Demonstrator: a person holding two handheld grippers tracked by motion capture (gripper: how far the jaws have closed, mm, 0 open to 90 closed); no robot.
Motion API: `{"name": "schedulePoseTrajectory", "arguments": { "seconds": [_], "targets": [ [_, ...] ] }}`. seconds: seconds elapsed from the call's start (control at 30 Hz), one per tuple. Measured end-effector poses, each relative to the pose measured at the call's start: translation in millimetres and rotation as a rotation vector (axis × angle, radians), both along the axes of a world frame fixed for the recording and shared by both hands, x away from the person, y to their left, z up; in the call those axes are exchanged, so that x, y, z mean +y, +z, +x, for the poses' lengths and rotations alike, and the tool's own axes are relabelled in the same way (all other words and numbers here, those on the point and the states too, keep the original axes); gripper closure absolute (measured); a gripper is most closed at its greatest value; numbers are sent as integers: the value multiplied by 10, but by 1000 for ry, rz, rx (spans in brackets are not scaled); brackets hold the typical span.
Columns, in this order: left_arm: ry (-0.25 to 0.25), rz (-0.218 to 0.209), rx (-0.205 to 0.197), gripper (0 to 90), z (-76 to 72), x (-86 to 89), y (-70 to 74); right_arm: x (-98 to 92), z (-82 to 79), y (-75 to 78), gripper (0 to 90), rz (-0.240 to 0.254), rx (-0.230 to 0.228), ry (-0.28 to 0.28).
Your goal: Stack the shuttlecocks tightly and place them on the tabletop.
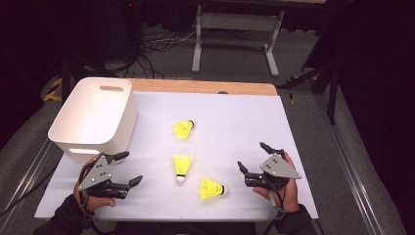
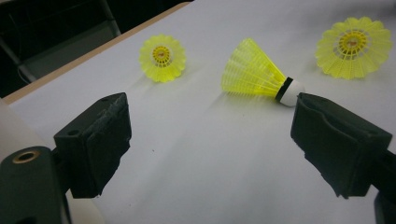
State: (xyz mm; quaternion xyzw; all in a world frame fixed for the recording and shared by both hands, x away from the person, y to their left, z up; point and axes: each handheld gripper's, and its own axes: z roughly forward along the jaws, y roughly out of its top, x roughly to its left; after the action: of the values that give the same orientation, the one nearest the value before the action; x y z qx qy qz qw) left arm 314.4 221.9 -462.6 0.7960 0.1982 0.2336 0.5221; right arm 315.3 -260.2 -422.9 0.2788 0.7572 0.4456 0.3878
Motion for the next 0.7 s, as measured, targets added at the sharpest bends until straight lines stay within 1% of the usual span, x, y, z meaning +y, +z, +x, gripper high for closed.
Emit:
{"name": "schedulePoseTrajectory", "arguments": {
  "seconds": [0.07,0.13,0.17,0.2,0.23,0.27,0.3,0.33,0.4,0.47,0.5,0.57,0.63,0.67,0.7],
  "targets": [
    [-9,-2,4,132,1,-7,3,8,12,-29,103,-14,6,0],
    [-18,7,5,133,2,-22,3,6,18,-44,104,-3,14,6],
    [-18,7,5,133,2,-22,3,8,24,-53,104,-2,24,10],
    [-25,19,8,133,2,-33,-3,13,27,-59,106,-11,29,13],
    [-25,19,8,133,2,-33,-3,17,28,-61,106,-20,29,10],
    [-40,35,18,132,-1,-45,-20,25,28,-58,107,-25,31,11],
    [-40,35,18,132,-1,-45,-20,25,28,-58,107,-25,31,11],
    [-46,46,23,130,6,-58,-27,31,21,-47,107,-30,30,10],
    [-51,37,33,131,14,-71,-33,32,13,-42,107,-31,27,6],
    [-51,32,44,132,15,-85,-40,31,16,-39,107,-20,28,5],
    [-55,37,46,136,19,-90,-40,33,19,-40,107,-18,31,6],
    [-66,36,54,136,30,-102,-38,36,23,-46,107,-26,32,7],
    [-67,37,53,141,37,-111,-33,31,30,-59,107,-25,42,7],
    [-70,33,62,143,62,-138,-26,27,35,-63,107,-29,44,5],
    [-70,33,62,143,62,-138,-26,27,35,-63,107,-29,44,5]
  ]
}}
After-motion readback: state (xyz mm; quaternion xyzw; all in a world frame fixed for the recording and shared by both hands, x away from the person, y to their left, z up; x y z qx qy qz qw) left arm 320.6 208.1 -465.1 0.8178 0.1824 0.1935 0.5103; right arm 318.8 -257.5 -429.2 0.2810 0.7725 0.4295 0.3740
